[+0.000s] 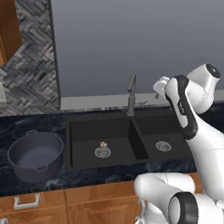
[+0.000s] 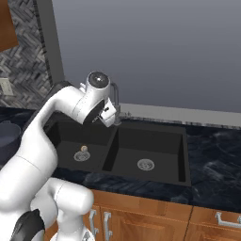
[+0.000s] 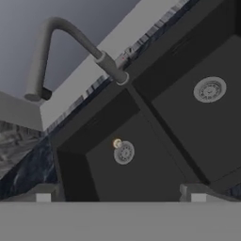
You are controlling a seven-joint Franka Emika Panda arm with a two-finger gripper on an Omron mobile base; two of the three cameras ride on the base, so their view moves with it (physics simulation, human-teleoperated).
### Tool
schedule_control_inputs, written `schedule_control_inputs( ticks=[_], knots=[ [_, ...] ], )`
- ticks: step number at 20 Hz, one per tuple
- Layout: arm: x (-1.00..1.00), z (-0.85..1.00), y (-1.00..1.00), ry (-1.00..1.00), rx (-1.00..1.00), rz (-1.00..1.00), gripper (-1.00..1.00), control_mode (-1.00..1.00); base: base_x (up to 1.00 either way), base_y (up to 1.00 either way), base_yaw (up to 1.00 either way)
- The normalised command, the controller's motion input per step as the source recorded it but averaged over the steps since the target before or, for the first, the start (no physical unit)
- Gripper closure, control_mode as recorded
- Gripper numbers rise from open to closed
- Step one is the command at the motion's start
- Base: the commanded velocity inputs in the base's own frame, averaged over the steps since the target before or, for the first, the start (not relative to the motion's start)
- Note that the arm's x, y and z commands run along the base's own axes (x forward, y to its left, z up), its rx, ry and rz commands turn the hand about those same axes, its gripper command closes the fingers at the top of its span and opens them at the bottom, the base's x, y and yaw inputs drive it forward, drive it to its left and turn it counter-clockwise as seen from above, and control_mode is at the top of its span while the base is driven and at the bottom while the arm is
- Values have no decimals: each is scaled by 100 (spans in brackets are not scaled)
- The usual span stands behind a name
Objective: Dump the mushroom from the pot into the sink. Then turn on the water and wash the mushroom. Then turn off the water and put the mushroom back in the pot.
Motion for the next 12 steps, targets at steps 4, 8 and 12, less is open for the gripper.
schedule_control_inputs(
  ticks=[4, 8, 12],
  knots=[
    [-1, 0, 0, 26, -5, -1, -100, -100, 0, 0, 0],
    [-18, -2, 3, 8, -6, 0, -100, -100, 0, 0, 0],
    [-34, -14, 19, 0, -8, 0, -100, -100, 0, 0, 0]
  ],
)
